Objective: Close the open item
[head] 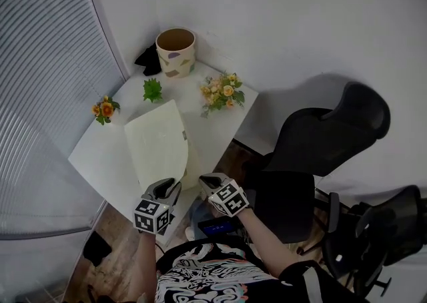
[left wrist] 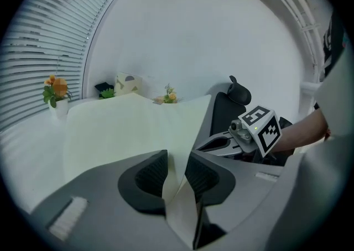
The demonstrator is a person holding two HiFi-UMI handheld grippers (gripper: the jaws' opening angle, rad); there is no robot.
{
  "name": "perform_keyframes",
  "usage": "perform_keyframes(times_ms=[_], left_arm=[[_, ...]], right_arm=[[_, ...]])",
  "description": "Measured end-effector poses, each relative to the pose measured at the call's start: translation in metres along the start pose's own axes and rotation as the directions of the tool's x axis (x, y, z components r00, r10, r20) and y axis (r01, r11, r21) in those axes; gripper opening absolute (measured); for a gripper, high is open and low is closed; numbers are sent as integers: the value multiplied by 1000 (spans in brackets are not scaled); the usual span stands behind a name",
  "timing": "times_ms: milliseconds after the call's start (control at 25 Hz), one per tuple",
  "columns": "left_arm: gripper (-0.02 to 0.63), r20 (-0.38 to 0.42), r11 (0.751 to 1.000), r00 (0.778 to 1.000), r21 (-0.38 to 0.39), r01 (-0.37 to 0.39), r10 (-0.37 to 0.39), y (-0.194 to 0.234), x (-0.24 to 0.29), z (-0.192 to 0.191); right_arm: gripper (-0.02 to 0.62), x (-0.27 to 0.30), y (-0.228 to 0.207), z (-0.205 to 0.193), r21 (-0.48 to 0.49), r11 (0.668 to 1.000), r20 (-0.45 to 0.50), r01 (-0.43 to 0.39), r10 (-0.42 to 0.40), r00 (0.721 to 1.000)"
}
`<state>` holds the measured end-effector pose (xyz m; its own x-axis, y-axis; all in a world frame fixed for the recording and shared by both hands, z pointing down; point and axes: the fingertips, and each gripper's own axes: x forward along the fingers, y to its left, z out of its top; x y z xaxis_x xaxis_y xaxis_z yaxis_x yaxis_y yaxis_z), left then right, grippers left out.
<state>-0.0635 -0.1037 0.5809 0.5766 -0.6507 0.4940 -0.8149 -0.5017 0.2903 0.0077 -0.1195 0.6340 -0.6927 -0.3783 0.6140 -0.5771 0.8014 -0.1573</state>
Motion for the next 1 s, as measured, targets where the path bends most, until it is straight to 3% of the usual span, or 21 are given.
perform_keyframes(times_ms=[360, 1000], left_arm=[[98, -137, 999, 990, 31, 33, -28, -3, 17, -15], [112, -257, 993, 966, 98, 64, -37, -4, 27, -25]], right_arm=[[3, -2, 1, -1, -2, 1000, -11, -26, 26, 1000], [3, 1, 2, -1, -7, 1000, -15, -20, 20, 1000]])
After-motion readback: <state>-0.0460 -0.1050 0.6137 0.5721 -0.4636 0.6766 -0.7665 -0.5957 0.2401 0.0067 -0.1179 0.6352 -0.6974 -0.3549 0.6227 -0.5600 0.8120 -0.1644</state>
